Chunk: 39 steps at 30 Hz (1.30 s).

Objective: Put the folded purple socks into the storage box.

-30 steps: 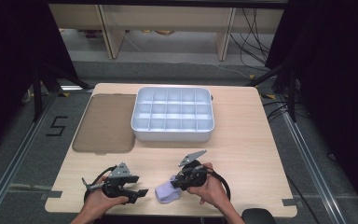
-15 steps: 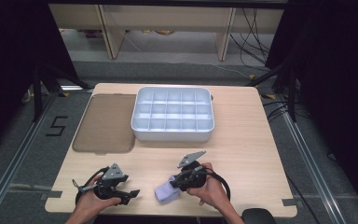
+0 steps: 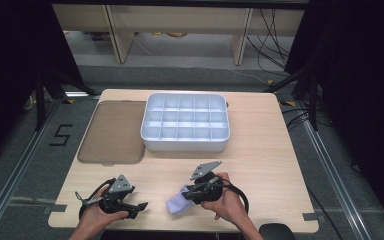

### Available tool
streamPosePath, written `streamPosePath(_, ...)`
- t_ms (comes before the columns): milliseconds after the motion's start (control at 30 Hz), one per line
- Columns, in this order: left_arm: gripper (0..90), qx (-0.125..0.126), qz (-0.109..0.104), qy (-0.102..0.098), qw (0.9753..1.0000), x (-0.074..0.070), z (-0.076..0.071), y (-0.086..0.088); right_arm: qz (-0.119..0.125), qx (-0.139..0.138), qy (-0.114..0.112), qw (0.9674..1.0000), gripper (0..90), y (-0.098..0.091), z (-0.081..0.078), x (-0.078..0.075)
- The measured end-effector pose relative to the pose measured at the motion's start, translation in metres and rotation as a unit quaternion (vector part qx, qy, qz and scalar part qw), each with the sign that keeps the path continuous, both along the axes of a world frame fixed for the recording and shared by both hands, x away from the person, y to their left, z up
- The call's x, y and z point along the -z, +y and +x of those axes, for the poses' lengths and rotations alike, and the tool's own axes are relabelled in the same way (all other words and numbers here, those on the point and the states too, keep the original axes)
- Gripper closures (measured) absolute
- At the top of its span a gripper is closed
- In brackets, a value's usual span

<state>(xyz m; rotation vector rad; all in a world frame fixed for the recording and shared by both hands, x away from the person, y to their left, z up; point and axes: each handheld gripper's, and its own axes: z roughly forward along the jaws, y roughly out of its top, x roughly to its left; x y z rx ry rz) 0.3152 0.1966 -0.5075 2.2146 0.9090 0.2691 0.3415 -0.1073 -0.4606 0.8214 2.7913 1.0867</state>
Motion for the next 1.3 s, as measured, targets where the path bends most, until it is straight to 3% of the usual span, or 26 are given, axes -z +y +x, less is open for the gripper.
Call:
streamPosePath(167,23.4,-0.001,-0.009,0.001,1.0000,0.000,0.000,-0.001,0.005,0.008,-0.014,0.9999,73.7,-0.006,0.002,-0.008)
streamPosePath(200,23.4,0.001,0.001,-0.001,1.0000,-0.001,0.000,0.000,0.000,0.006,-0.016,0.9999,73.7,-0.009,0.003,-0.011)
streamPosePath(333,23.4,-0.004,-0.010,0.004,0.9999,0.000,0.000,0.000,0.011,0.025,-0.015,0.9995,73.7,-0.017,0.006,-0.016)
streamPosePath(400,23.4,-0.001,-0.006,0.000,1.0000,-0.001,0.001,0.001,0.011,0.024,-0.027,0.9993,73.7,-0.021,0.007,-0.020)
streamPosePath(467,23.4,-0.001,-0.007,0.002,1.0000,-0.001,0.001,0.001,0.008,0.036,-0.021,0.9991,73.7,-0.024,0.007,-0.024)
streamPosePath(567,23.4,0.004,-0.004,-0.002,1.0000,-0.002,0.001,0.001,0.001,0.040,-0.027,0.9988,73.7,-0.029,0.009,-0.030)
streamPosePath(600,23.5,-0.005,-0.009,0.002,0.9999,-0.001,0.000,0.000,0.001,0.039,-0.036,0.9986,73.7,-0.030,0.011,-0.030)
streamPosePath(667,23.6,0.001,-0.003,-0.005,1.0000,-0.001,0.000,0.001,-0.001,0.043,-0.035,0.9984,73.8,-0.034,0.013,-0.035)
streamPosePath(867,23.6,0.004,-0.010,0.003,0.9999,-0.001,0.001,0.001,-0.015,0.057,-0.039,0.9975,73.8,-0.042,0.022,-0.047)
streamPosePath(933,23.6,0.003,-0.019,0.007,0.9998,-0.001,0.000,-0.001,-0.016,0.052,-0.050,0.9973,73.9,-0.046,0.027,-0.053)
streamPosePath(1300,23.6,0.004,-0.019,0.008,0.9998,-0.002,0.000,0.000,-0.024,0.072,-0.083,0.9936,74.0,-0.059,0.042,-0.078)
